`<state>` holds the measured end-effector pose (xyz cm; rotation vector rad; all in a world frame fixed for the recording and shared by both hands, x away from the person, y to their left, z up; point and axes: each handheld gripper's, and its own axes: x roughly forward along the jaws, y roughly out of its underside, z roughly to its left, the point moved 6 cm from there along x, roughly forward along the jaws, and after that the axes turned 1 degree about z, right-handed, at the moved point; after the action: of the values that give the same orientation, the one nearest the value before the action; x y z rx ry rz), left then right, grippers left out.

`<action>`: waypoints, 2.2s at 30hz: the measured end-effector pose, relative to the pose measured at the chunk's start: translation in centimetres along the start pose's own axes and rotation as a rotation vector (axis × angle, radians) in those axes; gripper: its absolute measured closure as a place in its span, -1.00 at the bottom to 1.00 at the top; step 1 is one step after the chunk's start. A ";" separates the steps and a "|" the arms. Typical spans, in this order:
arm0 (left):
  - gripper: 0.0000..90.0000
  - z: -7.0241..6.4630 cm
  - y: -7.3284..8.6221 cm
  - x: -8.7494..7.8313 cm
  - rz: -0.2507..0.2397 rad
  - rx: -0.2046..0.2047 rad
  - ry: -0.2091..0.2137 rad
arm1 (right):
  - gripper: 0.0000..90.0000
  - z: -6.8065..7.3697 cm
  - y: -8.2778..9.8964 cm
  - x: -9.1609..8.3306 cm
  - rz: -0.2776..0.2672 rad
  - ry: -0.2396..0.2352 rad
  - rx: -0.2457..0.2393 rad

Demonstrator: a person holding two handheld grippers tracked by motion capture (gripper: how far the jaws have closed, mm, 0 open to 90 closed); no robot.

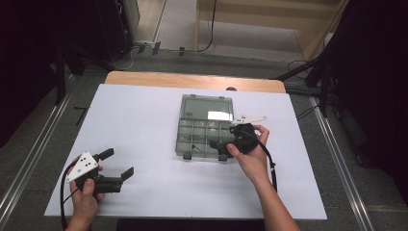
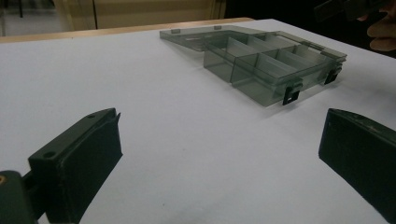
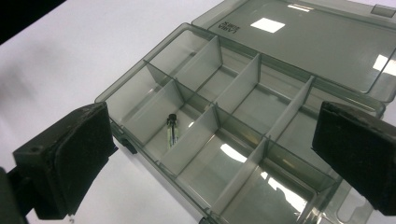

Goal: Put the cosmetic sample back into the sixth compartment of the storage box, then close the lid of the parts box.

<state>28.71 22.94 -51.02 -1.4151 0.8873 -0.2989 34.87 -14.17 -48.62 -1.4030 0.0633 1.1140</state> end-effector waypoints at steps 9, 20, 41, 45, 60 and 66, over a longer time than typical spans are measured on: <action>-1.00 -0.7 -0.6 1.3 0.005 -0.003 0.024 | -1.00 -0.7 -0.2 -0.8 -0.025 -0.006 0.016; -1.00 -2.0 -1.4 3.1 0.026 0.024 0.056 | -1.00 -1.7 -0.3 -1.8 -0.050 -0.006 0.037; -1.00 -3.7 -4.2 7.2 0.021 0.049 0.091 | -1.00 -2.6 -0.4 -2.5 -0.062 -0.011 0.054; -1.00 -3.8 -4.7 8.2 0.020 0.050 0.104 | -1.00 -2.8 -0.4 -2.5 -0.064 -0.009 0.058; -1.00 -3.4 -6.5 12.8 0.015 0.020 0.125 | -1.00 -4.0 -0.4 -1.6 -0.066 -0.008 0.101; -1.00 -3.0 -6.9 14.5 0.030 0.000 0.131 | -1.00 -4.6 -0.5 -0.9 -0.080 -0.034 0.140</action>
<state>38.42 9.88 -49.47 -1.3933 1.0145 -0.3714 37.29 -18.25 -48.81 -1.2511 0.0596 1.0465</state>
